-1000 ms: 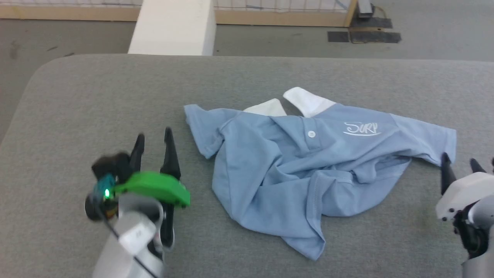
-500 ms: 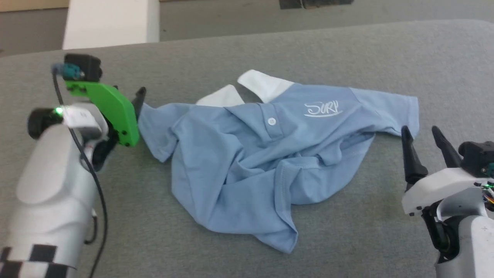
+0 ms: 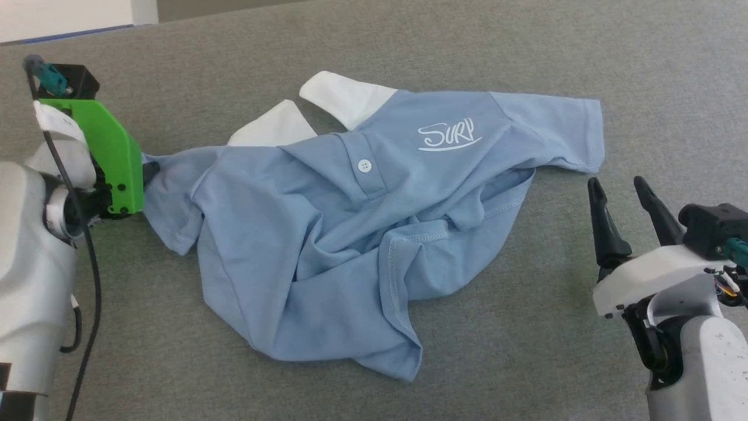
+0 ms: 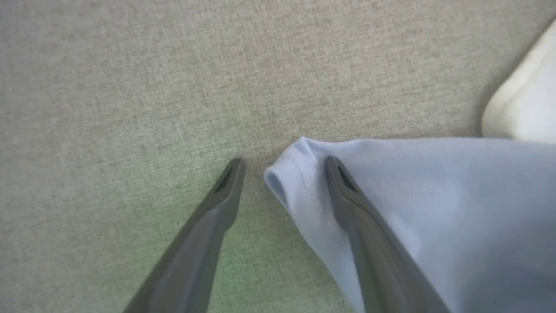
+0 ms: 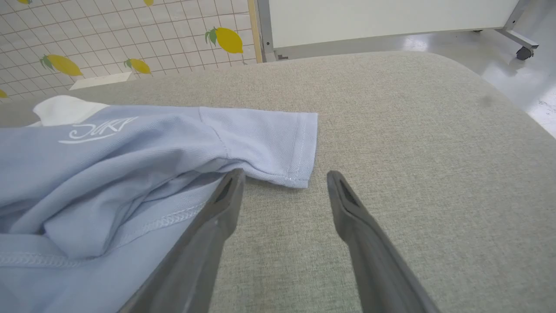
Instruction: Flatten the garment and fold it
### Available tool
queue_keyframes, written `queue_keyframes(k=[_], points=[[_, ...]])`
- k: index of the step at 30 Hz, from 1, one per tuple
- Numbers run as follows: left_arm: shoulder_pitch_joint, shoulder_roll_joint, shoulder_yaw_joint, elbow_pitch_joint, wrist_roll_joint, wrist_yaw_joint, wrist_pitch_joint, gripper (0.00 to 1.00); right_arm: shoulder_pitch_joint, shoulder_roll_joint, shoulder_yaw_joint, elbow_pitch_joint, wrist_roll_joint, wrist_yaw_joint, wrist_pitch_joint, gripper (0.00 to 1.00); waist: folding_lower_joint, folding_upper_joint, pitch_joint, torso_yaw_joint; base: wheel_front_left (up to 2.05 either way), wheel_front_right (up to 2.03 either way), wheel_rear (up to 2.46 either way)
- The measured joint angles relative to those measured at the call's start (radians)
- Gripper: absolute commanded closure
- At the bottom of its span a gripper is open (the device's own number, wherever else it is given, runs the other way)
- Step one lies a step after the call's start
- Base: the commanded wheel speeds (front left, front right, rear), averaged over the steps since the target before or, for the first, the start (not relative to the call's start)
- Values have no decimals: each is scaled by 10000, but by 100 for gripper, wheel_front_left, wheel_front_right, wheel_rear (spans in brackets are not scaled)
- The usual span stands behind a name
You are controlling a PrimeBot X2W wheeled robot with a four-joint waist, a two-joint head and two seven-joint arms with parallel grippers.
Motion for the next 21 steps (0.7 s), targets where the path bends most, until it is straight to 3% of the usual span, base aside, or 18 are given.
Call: queue_keyframes(k=[3, 4, 5, 6, 11, 12, 16, 21], points=[[35, 58, 90, -372, -303, 153, 888, 0, -95, 0, -27, -13, -6, 0, 0, 0, 0, 0, 74, -48, 0, 0, 0], [70, 77, 82, -512, -401, 153, 1108, 60, -113, 0, -36, -25, -6, 0, 2, 0, 0, 0, 76, -30, 0, 0, 0], [121, 84, 44, -656, -447, 151, 1254, 87, -126, -2, -52, -44, -8, 0, 15, 0, 0, 0, 73, -2, 0, 0, 0], [173, 86, 21, -767, -460, 151, 1313, 100, -148, -2, -52, -52, -19, 0, 17, 0, 0, 0, 71, 24, 0, 0, 0], [505, 73, -167, -1409, -270, 123, 514, 100, -675, -136, 42, -113, -288, 0, 236, 0, 0, 0, 73, 211, 0, 0, 0], [517, 73, -153, -1430, -163, 123, 119, 100, -1376, -491, -138, 113, -520, 0, 489, 0, 0, 0, 84, 341, 0, 0, 0], [504, 36, -165, -1415, -161, 94, -107, 100, -2705, -938, -550, 1294, -732, 0, 1254, 0, 0, 0, 139, 532, 0, 0, 0], [366, -121, -234, -1394, -163, 35, -263, 100, -4154, -1124, -838, 3250, -692, -2, 2589, 0, 0, 0, 277, 768, 0, 0, 0]])
